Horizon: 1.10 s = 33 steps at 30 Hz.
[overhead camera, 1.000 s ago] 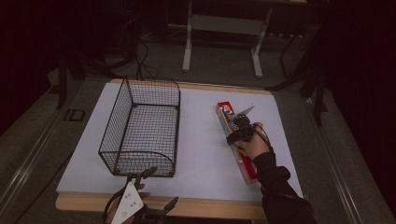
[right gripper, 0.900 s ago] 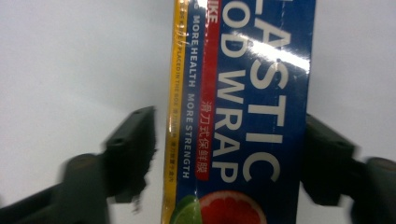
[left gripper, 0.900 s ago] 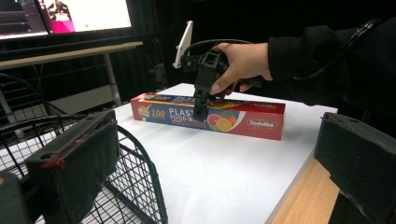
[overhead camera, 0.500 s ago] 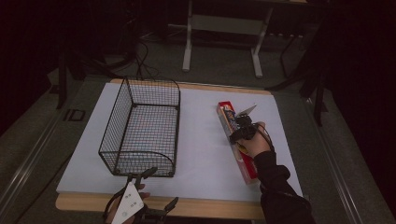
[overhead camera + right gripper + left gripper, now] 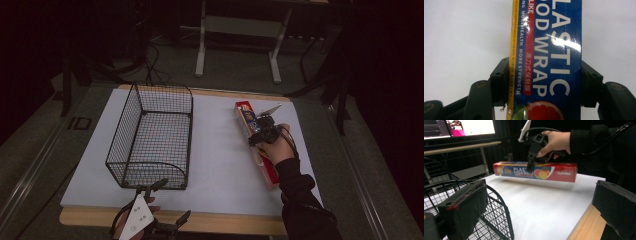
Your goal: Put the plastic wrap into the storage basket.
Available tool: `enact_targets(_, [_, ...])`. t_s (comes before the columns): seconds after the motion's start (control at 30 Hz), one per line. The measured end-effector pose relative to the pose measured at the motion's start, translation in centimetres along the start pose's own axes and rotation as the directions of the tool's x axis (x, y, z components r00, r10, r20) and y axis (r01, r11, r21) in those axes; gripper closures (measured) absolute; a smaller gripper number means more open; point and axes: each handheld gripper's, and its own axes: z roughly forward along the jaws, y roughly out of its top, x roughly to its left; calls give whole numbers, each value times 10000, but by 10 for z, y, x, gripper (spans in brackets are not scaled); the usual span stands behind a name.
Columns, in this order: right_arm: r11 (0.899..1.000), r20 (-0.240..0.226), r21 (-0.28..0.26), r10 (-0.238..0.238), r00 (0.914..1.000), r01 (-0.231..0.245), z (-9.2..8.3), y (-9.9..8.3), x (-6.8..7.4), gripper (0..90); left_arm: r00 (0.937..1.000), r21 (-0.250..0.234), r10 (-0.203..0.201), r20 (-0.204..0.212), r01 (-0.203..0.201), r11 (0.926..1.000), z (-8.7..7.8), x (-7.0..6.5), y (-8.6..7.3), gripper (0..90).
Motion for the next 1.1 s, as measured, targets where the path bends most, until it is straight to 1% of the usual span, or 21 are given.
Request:
enact_targets(0.07, [9998, -21, -188, 27, 10000, -27, -5, 2, 2, 393, 10000, 16, 16, 30, -16, 10000, 0, 0, 0, 6])
enact_targets(0.23, [9994, -90, -331, -89, 9999, 86, -15, 7, 5, 394, 10000, 11, 22, 26, -22, 10000, 0, 0, 0, 7])
enact_targets(0.37, [9983, -123, -548, -204, 9997, 197, -25, 12, 12, 394, 10000, 32, 9, 45, -10, 10000, 0, 0, 0, 7])
enact_targets(0.47, [9968, -238, -770, -252, 9994, 233, -34, 16, 17, 394, 10000, 43, 35, 47, -35, 10000, 0, -1, 0, 6])
enact_targets(0.53, [9952, -276, -917, -370, 9989, 344, -39, 18, 20, 394, 10000, 54, 2, 43, -2, 10000, 1, 0, -1, 7])
enact_targets(0.67, [9918, -271, -1161, -562, 9981, 527, -51, 24, 31, 394, 10000, 60, 32, 65, -32, 10000, 0, 0, 0, 7])
enact_targets(0.87, [9844, -421, -1580, -855, 9955, 779, -68, 32, 47, 394, 10000, 75, 7, 80, -8, 10000, 1, -1, -1, 6])
enact_targets(1.1, [9717, -482, -2001, -1374, 9893, 1252, -82, 40, 74, 395, 10000, 57, -10, 87, 10, 10000, 1, -1, -1, 6])
